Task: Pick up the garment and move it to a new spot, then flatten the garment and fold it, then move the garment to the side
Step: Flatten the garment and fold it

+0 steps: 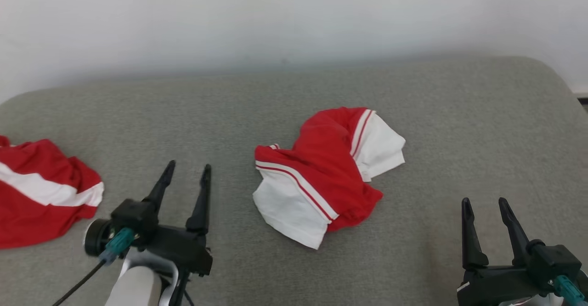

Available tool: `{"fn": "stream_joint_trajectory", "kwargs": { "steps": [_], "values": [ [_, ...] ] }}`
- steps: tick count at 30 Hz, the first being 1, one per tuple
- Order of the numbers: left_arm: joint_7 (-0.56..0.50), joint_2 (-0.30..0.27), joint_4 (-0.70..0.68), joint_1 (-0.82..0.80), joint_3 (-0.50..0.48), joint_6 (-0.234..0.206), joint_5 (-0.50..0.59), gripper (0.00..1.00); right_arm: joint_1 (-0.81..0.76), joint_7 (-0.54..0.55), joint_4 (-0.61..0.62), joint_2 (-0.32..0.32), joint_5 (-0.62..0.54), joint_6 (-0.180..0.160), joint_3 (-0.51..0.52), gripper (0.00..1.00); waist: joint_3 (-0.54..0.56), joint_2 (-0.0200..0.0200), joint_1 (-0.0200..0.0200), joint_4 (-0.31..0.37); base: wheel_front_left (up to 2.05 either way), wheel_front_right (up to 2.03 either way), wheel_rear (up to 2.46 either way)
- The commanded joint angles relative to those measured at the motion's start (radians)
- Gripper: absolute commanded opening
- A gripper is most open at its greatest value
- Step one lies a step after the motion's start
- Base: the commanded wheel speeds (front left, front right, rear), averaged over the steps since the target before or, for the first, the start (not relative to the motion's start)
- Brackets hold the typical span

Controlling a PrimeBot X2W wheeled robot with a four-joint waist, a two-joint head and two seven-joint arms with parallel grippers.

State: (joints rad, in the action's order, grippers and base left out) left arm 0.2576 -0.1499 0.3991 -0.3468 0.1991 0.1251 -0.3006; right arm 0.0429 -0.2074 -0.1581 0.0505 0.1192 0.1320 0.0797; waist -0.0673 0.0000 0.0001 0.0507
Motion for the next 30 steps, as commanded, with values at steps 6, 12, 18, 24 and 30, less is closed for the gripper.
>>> {"fn": "stream_joint_trajectory", "kwargs": {
  "steps": [6, 12, 18, 24, 30],
  "values": [
    [-0.034, -0.041, 0.121, -0.112, 0.16, 0.004, -0.075, 1.0, 0.031, -0.021, -0.022, 0.0, 0.016, -0.003, -0.01, 1.0, -0.086, 0.0, -0.0001, 0.12, 0.0, 0.0, 0.0],
    [-0.069, -0.08, 0.201, -0.163, 0.282, 0.004, -0.141, 1.0, 0.043, -0.032, -0.036, 0.0, 0.024, -0.003, -0.01, 1.0, -0.111, 0.0, -0.0001, 0.151, 0.0, 0.0, 0.0],
    [-0.101, -0.113, 0.297, -0.211, 0.413, 0.004, -0.203, 1.0, 0.062, -0.042, -0.054, 0.0, 0.03, -0.003, -0.015, 1.0, -0.128, 0.0, -0.0001, 0.168, 0.0, 0.0, 0.0],
    [-0.064, -0.098, 0.418, -0.249, 0.493, 0.004, -0.276, 0.0, 0.061, -0.049, -0.065, 0.0, 0.02, -0.003, -0.001, 1.0, -0.113, 0.0, -0.0001, 0.156, 0.0, 0.0, 0.0],
    [-0.006, -0.094, 0.442, -0.281, 0.482, 0.004, -0.3, 0.0, 0.034, -0.051, -0.064, 0.0, 0.008, -0.003, 0.013, 1.0, -0.072, 0.0, -0.0001, 0.098, 0.0, 0.0, 0.0]
  ]
}}
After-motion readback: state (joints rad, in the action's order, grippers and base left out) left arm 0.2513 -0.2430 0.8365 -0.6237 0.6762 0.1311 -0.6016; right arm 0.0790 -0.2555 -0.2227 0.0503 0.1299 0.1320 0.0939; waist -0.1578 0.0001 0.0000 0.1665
